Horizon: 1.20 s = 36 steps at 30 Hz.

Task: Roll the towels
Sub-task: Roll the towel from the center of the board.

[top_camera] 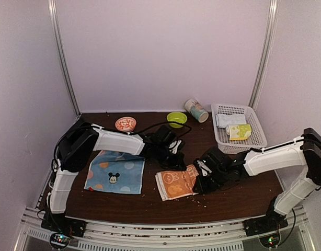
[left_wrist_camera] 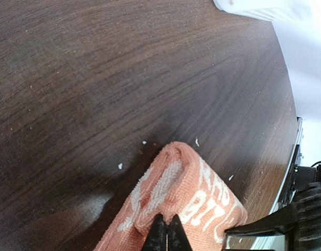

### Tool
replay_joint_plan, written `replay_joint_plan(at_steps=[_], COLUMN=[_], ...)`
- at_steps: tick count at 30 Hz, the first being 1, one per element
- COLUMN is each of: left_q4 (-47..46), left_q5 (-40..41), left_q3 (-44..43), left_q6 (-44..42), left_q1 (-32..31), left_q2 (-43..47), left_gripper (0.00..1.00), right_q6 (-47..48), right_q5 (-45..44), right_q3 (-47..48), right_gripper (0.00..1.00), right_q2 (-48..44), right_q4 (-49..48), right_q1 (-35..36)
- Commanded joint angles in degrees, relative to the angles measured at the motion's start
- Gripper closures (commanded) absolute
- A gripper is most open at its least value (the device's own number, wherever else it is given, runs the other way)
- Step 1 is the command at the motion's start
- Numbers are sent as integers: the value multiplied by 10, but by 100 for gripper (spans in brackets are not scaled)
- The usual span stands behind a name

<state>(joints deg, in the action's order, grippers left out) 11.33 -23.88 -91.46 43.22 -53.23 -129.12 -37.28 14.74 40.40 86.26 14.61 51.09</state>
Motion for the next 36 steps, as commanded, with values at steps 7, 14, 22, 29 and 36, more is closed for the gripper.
replay_joint_plan(at_steps=[7,14,22,29,36], left_q4=[-15,-17,-19,-28,-34], left_q5=[3,8,9,8,7], left_q3=[2,7,16,33,44], left_q6=[1,1,4,8,11], left_q1=[5,5,4,4,4], left_q2=[-18,-18,-18,-14,-10], left_gripper=[100,100,100,100,100], right_q6=[-3,-9,-79,-147,-175], right_q5=[-28,-4,137,176,181], right_q3=[-11,-27,-102,-137,-150], right_gripper=[64,42,42,49,68], right_q2=[-35,-105,-70,-8,36], right_q4=[21,11,-174,-273,-301], right_q1=[9,-63,-153,-167,-165])
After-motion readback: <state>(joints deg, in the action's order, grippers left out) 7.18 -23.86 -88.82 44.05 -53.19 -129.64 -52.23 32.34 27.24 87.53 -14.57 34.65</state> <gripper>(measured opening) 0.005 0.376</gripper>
